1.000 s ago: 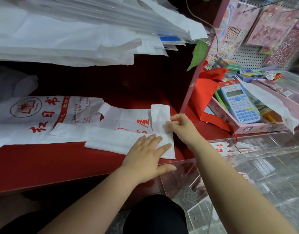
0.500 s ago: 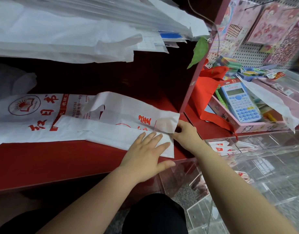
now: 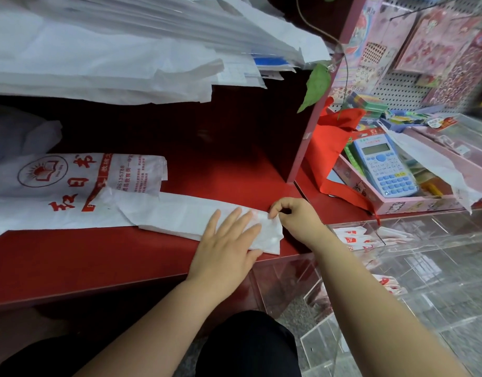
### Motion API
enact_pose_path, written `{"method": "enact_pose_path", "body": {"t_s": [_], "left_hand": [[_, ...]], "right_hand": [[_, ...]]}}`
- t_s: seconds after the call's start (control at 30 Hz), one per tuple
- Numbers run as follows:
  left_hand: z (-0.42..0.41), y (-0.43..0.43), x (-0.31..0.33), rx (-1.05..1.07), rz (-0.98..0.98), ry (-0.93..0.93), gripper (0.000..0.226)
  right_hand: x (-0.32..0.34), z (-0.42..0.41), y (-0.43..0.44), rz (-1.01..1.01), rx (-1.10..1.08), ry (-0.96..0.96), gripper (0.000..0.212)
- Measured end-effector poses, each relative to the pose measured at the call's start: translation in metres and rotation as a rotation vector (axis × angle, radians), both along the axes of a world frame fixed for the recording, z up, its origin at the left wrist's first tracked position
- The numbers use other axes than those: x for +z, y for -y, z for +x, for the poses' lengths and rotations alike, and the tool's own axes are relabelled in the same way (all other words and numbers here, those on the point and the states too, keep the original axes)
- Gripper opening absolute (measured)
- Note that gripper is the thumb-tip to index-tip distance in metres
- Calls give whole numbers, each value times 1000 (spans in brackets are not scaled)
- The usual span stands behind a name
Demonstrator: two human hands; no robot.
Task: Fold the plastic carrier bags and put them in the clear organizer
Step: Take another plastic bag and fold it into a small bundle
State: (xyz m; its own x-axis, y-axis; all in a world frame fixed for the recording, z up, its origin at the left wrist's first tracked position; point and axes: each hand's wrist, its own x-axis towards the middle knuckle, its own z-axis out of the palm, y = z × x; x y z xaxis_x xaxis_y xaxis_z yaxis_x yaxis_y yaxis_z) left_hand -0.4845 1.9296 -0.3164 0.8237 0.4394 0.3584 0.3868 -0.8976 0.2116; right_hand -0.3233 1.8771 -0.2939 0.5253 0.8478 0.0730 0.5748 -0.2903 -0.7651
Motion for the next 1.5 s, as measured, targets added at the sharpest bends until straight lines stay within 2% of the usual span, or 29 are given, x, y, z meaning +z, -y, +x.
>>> {"method": "enact_pose_path", "body": {"t_s": [0.07, 0.23, 0.33, 0.4, 0.5, 0.6, 0.63, 0.7, 0.73, 0.93, 1.2, 1.23, 1.33, 1.37, 1.5], "left_hand": [[5, 3, -2, -23, -36, -30, 37], [7, 5, -3, -48, -49, -36, 40], [7, 5, -3, -73, -43, -68, 35], [6, 4, -3, -69, -50, -97, 39], [0, 5, -1, -56, -70, -48, 46], [-5, 4, 3, -44, -192, -56, 76], [-4, 3, 3, -24, -189, -55, 77], [3, -1, 6, 41, -155, -137, 61], [8, -4, 7, 59, -168, -188, 53], [2, -25, 10, 155, -251, -433, 53], [-55, -66, 15, 417, -288, -459, 58], [-59, -69, 18, 416, -298, -460, 58], [-63, -80, 33, 340, -293, -461, 61], [-61, -85, 39, 317, -282, -474, 64], [-45, -102, 63, 270, -367, -657, 76]], "right_hand": [[3, 0, 2, -10, 14, -15, 35], [9, -2, 4, 4, -73, -98, 37], [3, -21, 7, 77, -142, 95, 30], [-7, -38, 12, 33, -43, 278, 42], [-18, -47, 16, -168, 25, 444, 67], [-18, -44, 15, -366, 54, 567, 59], [-17, -45, 14, -371, 54, 591, 69], [-17, -48, 15, -398, 62, 632, 96], [-18, -49, 16, -421, 67, 645, 101], [-17, -49, 15, -463, 85, 694, 105], [-13, -44, 22, -510, 126, 685, 103], [-11, -42, 24, -521, 143, 675, 98], [-1, -38, 30, -514, 180, 621, 55], [0, -36, 32, -510, 193, 616, 48], [4, -32, 38, -472, 168, 649, 51]]}}
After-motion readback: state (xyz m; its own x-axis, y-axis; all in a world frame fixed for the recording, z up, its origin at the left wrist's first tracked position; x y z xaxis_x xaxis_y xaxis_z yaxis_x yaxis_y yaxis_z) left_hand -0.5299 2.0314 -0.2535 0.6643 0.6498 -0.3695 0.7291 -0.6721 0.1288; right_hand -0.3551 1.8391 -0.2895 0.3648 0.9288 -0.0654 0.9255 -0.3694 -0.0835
